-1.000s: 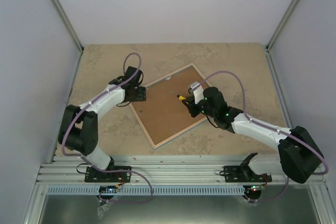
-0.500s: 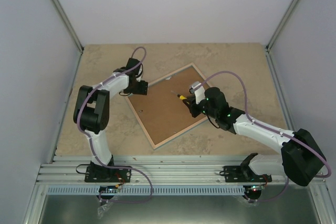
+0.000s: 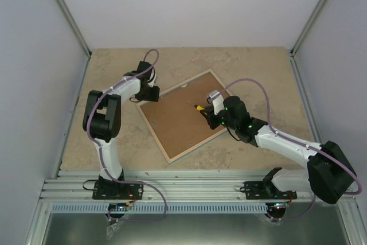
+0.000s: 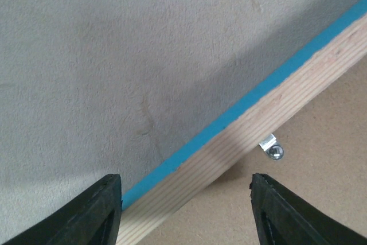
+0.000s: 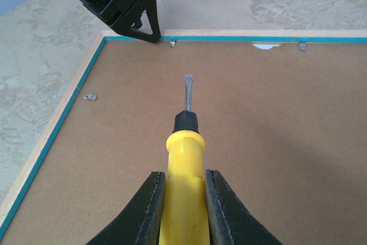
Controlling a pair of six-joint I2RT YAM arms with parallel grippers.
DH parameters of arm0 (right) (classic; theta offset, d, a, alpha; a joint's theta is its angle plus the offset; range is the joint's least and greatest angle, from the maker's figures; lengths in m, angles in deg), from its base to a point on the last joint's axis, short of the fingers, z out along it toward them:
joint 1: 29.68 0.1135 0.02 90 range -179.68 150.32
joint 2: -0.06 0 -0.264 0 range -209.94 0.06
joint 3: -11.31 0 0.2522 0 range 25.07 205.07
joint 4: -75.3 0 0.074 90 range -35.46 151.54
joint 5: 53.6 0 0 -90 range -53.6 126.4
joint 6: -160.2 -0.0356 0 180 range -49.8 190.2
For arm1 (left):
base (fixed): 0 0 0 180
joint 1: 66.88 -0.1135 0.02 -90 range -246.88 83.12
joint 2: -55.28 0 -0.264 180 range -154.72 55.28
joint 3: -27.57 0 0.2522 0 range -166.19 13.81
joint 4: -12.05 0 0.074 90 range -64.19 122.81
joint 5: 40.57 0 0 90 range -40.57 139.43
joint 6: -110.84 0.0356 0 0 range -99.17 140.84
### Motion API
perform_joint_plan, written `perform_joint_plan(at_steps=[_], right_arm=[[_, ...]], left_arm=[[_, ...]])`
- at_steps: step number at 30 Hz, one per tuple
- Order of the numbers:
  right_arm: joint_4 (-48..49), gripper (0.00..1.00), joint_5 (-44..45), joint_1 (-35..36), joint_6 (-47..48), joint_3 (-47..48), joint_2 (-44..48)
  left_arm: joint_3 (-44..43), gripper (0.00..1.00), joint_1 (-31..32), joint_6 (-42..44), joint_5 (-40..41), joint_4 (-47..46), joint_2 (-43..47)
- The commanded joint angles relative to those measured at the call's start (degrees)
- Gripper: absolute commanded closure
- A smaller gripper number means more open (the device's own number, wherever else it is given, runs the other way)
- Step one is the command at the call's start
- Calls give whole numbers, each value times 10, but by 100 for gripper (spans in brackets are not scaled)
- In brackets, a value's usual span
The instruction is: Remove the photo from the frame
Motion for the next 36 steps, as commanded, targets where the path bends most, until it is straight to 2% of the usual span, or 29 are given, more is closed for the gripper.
perform_joint_plan(at_steps=[1, 6, 17, 21, 29, 33, 36], right_arm=[[4, 100, -1, -3, 4, -5, 12], [7, 99, -5, -3, 3, -4, 10], [10, 100, -7, -3, 2, -2, 8], [11, 99, -7, -3, 3, -1, 7], [11, 100, -17, -3, 5, 3, 3], [9, 100, -16, -3, 6, 2, 6], [8, 100, -13, -3, 7, 0, 9]], left_arm=[[0, 46, 1, 0, -28, 29, -11], [14, 51, 1, -19, -50, 42, -5], [112, 49, 10, -75, -105, 47, 76], [127, 46, 28, -84, -101, 51, 106], [94, 35, 32, -68, -61, 62, 92], [72, 35, 32, -57, -39, 74, 62], [72, 35, 32, -51, -58, 70, 56]])
